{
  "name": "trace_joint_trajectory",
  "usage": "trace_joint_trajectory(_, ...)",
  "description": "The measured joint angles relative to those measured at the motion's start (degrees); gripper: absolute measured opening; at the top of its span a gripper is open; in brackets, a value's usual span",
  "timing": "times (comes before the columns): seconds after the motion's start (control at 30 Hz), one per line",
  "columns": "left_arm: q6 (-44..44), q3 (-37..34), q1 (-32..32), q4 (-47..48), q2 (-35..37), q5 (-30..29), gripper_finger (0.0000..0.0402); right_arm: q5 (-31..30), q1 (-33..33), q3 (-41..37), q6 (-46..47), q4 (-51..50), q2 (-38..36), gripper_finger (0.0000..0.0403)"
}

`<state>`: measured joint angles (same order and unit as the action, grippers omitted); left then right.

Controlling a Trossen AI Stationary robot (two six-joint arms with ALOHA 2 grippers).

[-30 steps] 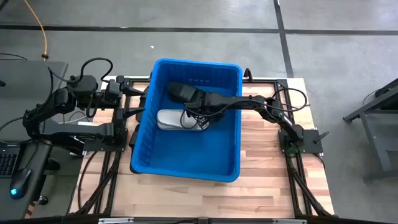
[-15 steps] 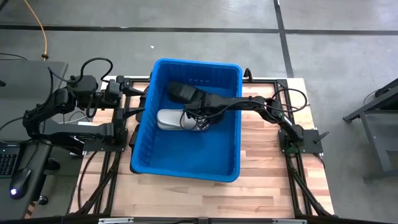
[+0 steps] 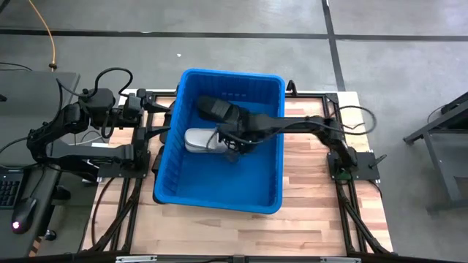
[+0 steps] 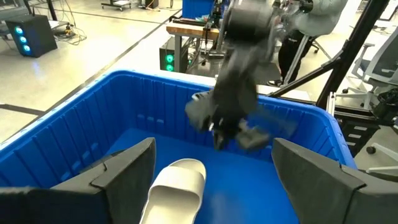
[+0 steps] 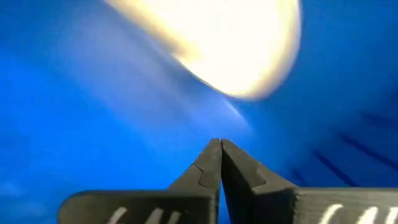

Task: Pick and place slides into bin
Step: Adjust the blue container

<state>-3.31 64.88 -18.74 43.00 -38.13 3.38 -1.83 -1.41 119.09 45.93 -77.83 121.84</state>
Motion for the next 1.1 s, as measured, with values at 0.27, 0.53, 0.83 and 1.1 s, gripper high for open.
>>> trace_joint_trajectory(0.27,0.04,0.00,-0.02,0.00,0.00,0.00,0.0310,-3.47,0.11,0.14,0.10,13.92,-6.33,0.0000)
trace_joint_trajectory(0.53,-1.23,0.00,0.00,0.02,0.04,0.02,0.0310,-4.97,0.59,-0.03,0.71,4.29,-6.87,0.0000)
trace_joint_trajectory(0.83,-1.73,0.00,0.00,0.09,0.04,1.29,0.0310,0.16,1.13,-20.92,5.48,26.35,-16.23,0.0000)
trace_joint_trajectory(1.1,-1.77,0.00,0.00,0.09,0.02,0.71,0.0310,3.02,2.83,-35.13,14.08,34.96,-22.90,0.0000)
